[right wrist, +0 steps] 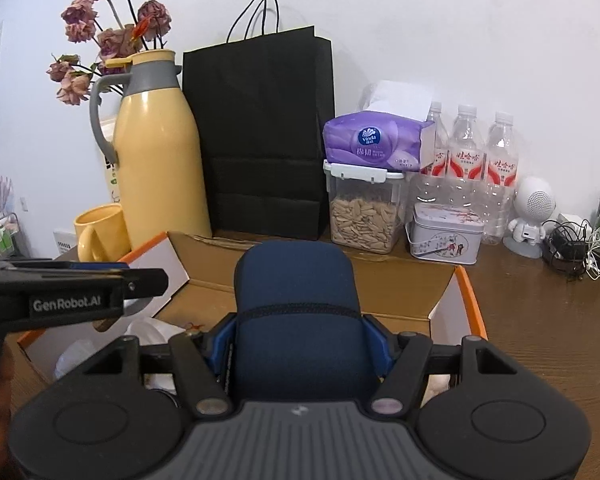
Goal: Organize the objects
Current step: 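Lower the pouch into the box with right tool while left tool carries the white cap in, then open both tools to release the pouch and white cap into the box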
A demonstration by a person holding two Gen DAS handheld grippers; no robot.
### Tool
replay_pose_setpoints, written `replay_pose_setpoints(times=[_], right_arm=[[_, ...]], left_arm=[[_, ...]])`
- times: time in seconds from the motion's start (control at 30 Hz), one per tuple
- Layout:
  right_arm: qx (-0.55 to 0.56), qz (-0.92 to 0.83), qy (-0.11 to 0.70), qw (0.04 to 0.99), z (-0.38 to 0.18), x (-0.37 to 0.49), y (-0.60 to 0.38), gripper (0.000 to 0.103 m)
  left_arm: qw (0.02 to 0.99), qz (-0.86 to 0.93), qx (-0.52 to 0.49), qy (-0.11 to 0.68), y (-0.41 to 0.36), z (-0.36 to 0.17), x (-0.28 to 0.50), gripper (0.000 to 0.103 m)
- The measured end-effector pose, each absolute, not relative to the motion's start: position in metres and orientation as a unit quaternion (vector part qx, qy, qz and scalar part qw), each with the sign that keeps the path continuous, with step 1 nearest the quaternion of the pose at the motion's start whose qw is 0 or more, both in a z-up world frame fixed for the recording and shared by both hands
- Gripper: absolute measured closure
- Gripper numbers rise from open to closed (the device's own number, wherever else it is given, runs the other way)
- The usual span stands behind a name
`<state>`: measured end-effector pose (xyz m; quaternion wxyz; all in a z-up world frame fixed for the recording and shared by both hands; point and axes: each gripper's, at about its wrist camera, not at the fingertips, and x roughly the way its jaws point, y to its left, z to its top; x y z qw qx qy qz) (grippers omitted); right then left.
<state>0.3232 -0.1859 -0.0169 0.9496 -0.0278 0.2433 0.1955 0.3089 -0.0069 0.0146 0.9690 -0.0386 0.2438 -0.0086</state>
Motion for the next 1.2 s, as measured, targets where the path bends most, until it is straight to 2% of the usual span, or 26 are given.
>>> replay_pose_setpoints(times=[0.03,0.1,0.13,0.17,0.2,0.23,0.3,0.67,1.2], right_arm=[[-0.025,0.197,0.243,0.949,-0.017,0.323,-0.187,0.038],[-0.022,0.193,0.241,0.951,-0.016,0.322,-0.190,0.033],[-0.023,0.189,0.241,0.952,-0.015,0.323,-0.191,0.029],[-0.024,0.182,0.240,0.953,-0.014,0.322,-0.192,0.016],[-0.024,0.175,0.236,0.955,-0.013,0.322,-0.194,0.007],[-0.024,0.168,0.232,0.958,-0.012,0.321,-0.196,0.005],[-0.021,0.159,0.228,0.960,-0.009,0.321,-0.199,0.000],[-0.020,0.137,0.219,0.966,0.002,0.289,-0.205,0.000],[-0.015,0.143,0.194,0.970,0.032,0.191,-0.201,0.000]], left_arm=[[0.969,-0.007,-0.034,0.244,-0.008,0.014,0.308,0.063],[0.971,-0.001,-0.024,0.240,-0.011,0.015,0.306,0.053],[0.972,0.003,-0.020,0.236,-0.012,0.016,0.305,0.039],[0.973,0.010,-0.018,0.229,-0.012,0.018,0.302,0.019],[0.975,0.015,-0.018,0.219,-0.011,0.020,0.299,0.012],[0.978,0.025,-0.019,0.206,-0.010,0.022,0.295,0.000],[0.980,0.034,-0.023,0.192,-0.008,0.027,0.289,0.000],[0.985,0.034,-0.026,0.167,-0.007,0.045,0.251,0.000],[0.987,0.039,-0.030,0.155,0.007,0.071,0.155,0.000]])
